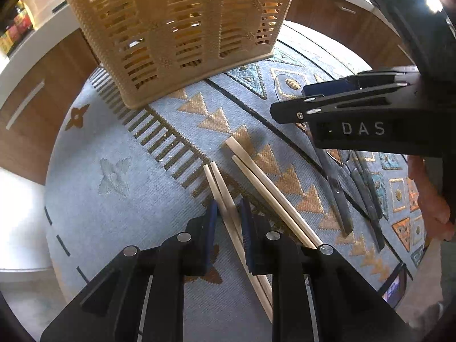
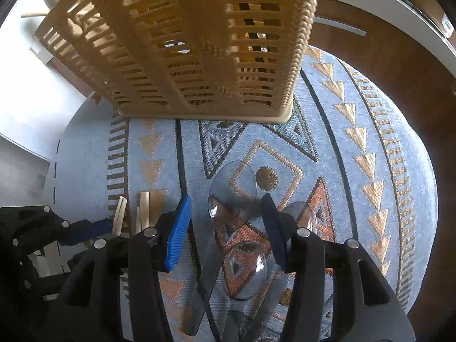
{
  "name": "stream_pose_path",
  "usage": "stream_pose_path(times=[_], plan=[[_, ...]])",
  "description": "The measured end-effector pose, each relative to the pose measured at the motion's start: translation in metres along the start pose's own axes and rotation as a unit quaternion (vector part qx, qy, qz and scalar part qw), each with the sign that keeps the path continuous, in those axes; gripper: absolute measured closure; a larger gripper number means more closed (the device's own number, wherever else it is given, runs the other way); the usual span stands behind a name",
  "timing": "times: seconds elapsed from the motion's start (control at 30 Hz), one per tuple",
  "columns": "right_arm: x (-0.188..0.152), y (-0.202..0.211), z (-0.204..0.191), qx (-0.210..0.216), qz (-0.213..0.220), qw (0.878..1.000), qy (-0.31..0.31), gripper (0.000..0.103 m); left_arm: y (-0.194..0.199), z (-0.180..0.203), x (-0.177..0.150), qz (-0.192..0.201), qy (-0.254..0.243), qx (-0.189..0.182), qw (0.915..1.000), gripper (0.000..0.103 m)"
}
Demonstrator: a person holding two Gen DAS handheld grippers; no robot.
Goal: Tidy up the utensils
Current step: 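Lift chopsticks with the left tool while the right tool lifts a spoon toward the basket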
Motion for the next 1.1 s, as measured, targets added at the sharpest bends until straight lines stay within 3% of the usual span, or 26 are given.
stream_pose_path(times=[0.07,0.1,0.13,0.17,0.37,0.53,0.67,0.83,0.93,0.97,1.1], plan=[[-0.001,-0.001,-0.002,-0.008,0.000,1.000,0.009,0.058,-0.001,0.003,0.000,-0.001,-0.016,0.010,0.9998,0.086],[-0.003,0.000,-0.001,-0.015,0.002,1.000,0.016,0.062,-0.001,0.005,0.000,-0.001,-0.022,0.013,0.9997,0.087],[-0.004,-0.001,-0.004,-0.021,0.003,1.000,0.023,0.072,-0.001,0.009,0.000,-0.002,-0.026,0.016,0.9995,0.087],[-0.004,-0.002,-0.007,-0.021,0.003,0.999,0.027,0.073,-0.001,0.011,0.000,-0.004,-0.032,0.020,0.9993,0.087],[-0.010,0.001,-0.012,-0.008,0.012,0.999,0.032,0.074,-0.002,0.021,0.002,-0.003,-0.054,0.039,0.9978,0.090],[-0.022,0.018,-0.013,0.010,0.047,0.998,0.043,0.074,0.001,0.022,-0.003,0.017,-0.033,0.039,0.9985,0.092],[-0.032,0.042,-0.015,0.030,0.085,0.994,0.053,0.074,0.011,0.008,-0.013,0.061,0.017,0.013,0.9979,0.094],[-0.050,0.069,-0.004,0.050,0.140,0.987,0.060,0.074,0.036,-0.001,-0.021,0.139,0.053,-0.010,0.9888,0.094],[-0.067,0.085,0.001,0.068,0.164,0.983,0.056,0.074,0.051,-0.001,-0.025,0.190,0.063,-0.019,0.9796,0.094],[-0.055,0.086,-0.001,0.074,0.171,0.981,0.055,0.074,0.055,0.002,-0.022,0.205,0.067,-0.022,0.9762,0.094],[-0.061,0.104,0.002,0.096,0.209,0.971,0.059,0.074,0.076,0.008,-0.020,0.261,0.076,-0.039,0.9615,0.094]])
Point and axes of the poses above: each gripper's, at about its wrist camera, not at the fingertips, and y roughly against the way its jaws point, z to its right, x to its top, the point moved 3 cm from there along -y, roughly the way its jaws point, and after that the axes turned 12 degrees about z, right-handed, at the moved point
